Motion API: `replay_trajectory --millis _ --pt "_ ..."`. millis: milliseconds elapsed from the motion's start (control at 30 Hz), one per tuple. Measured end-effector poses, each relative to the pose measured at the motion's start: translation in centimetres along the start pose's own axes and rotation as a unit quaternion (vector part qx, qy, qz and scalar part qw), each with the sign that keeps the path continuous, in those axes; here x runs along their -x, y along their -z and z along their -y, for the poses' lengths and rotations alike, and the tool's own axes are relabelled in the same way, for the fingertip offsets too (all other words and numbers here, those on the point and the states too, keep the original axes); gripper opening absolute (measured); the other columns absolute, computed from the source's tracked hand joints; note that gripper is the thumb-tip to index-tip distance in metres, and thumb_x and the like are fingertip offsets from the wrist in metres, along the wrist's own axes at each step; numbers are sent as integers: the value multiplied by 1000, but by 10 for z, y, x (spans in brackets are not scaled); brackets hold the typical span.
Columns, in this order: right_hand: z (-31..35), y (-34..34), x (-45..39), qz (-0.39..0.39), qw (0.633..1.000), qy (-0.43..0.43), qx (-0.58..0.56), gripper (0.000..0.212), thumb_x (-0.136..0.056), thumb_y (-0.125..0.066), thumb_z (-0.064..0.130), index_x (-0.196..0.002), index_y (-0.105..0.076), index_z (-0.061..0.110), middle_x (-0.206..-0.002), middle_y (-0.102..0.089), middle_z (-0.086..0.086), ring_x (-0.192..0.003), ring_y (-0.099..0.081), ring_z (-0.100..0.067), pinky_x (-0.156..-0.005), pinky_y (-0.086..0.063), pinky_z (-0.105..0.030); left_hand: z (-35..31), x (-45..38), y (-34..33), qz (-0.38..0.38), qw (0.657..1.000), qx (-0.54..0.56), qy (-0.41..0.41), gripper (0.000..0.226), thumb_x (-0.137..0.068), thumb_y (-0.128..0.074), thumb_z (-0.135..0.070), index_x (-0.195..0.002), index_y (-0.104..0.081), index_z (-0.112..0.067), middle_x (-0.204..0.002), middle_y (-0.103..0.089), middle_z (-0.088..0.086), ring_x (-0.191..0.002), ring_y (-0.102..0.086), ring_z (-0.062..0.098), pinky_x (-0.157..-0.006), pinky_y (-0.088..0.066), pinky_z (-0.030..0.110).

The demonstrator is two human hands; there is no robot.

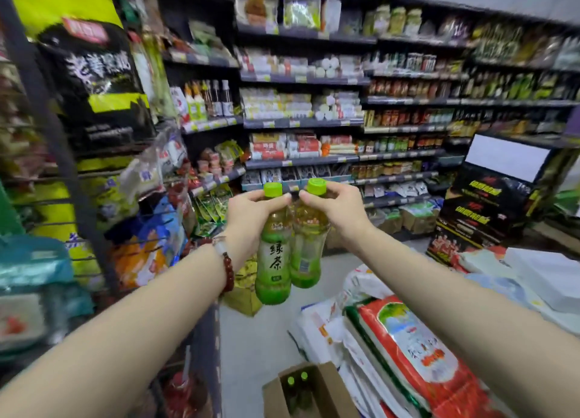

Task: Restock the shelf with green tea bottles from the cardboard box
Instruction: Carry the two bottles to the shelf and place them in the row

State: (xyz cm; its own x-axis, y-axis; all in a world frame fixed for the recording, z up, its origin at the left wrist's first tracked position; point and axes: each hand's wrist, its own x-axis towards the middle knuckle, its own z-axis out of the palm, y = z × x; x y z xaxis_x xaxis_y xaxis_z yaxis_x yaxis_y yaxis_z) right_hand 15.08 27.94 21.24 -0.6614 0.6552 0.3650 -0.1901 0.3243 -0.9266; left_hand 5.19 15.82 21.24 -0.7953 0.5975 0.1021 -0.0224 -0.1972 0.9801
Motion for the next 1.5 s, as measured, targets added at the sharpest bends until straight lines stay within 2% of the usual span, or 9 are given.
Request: replay_trajectory --millis 133,300,500,633,733,833,1000,1133,1500 --pt "43 -22 20 41 999 19 5 7 -77 -80 18 -77 -74 15 -80 -74 -6 -75 -69 -19 -78 -60 -38 -38 44 25 -33 999 2 -19 12 -68 -81 -6 -72 -73 -14 -63 -73 1 -61 -67 20 -67 -59 34" --pt "81 -59 54 96 995 16 -12 11 -77 -79 21 -84 -75 13 -86 -76 -7 -81 -72 -21 -79 -60 -37 -72 97 67 -73 997 0 -11 16 -66 -81 -5 -81 -76 -8 -78 -75 13 -71 -70 26 -83 -57 50" --pt "112 -120 80 150 988 22 5 48 -60 -85 45 -91 -76 9 -89 -77 -9 -85 -75 -24 -83 -60 -47 -106 146 128 -141 990 1 -18 21 -65 -83 -3 -72 -65 -11 -66 -73 7 -63 -68 21 -68 -58 35" --pt "136 -172 102 172 984 42 6 40 -67 -84 40 -91 -75 9 -90 -76 -7 -83 -74 -20 -78 -60 -35 -122 167 190 -155 988 -16 -13 53 -58 -88 -14 -103 -61 -3 -97 -72 13 -80 -71 22 -74 -58 34" --pt "152 -218 122 195 979 55 -5 17 -74 -81 30 -80 -75 16 -80 -77 -3 -75 -74 -15 -70 -59 -27 -136 180 241 -130 991 -19 -2 36 -64 -83 -9 -98 -72 -2 -87 -76 14 -74 -73 23 -72 -60 35" --pt "167 -270 137 200 978 64 -16 17 -76 -80 27 -81 -75 12 -80 -77 -4 -74 -74 -16 -71 -61 -27 -154 190 295 -126 992 -23 -5 16 -67 -81 -5 -81 -74 -8 -71 -76 9 -62 -73 19 -55 -59 26" --pt "191 -352 150 196 977 76 -19 18 -72 -83 29 -78 -76 13 -79 -78 -2 -77 -74 -17 -80 -61 -36 -182 198 376 -143 989 -24 -17 19 -66 -79 -2 -84 -74 -7 -72 -76 9 -61 -72 18 -51 -56 23" --pt "204 -407 152 204 975 87 -9 43 -60 -84 46 -88 -77 13 -86 -78 -2 -85 -74 -21 -86 -59 -43 -197 202 422 -167 986 -28 -15 19 -68 -78 -4 -86 -73 -8 -77 -76 10 -61 -72 18 -50 -56 24" --pt "241 -522 172 264 955 130 -31 25 -76 -79 35 -87 -76 13 -85 -78 -4 -80 -75 -19 -81 -61 -43 -234 232 523 -246 969 -11 -36 26 -67 -80 -5 -92 -72 -2 -85 -75 18 -62 -72 24 -57 -60 40"
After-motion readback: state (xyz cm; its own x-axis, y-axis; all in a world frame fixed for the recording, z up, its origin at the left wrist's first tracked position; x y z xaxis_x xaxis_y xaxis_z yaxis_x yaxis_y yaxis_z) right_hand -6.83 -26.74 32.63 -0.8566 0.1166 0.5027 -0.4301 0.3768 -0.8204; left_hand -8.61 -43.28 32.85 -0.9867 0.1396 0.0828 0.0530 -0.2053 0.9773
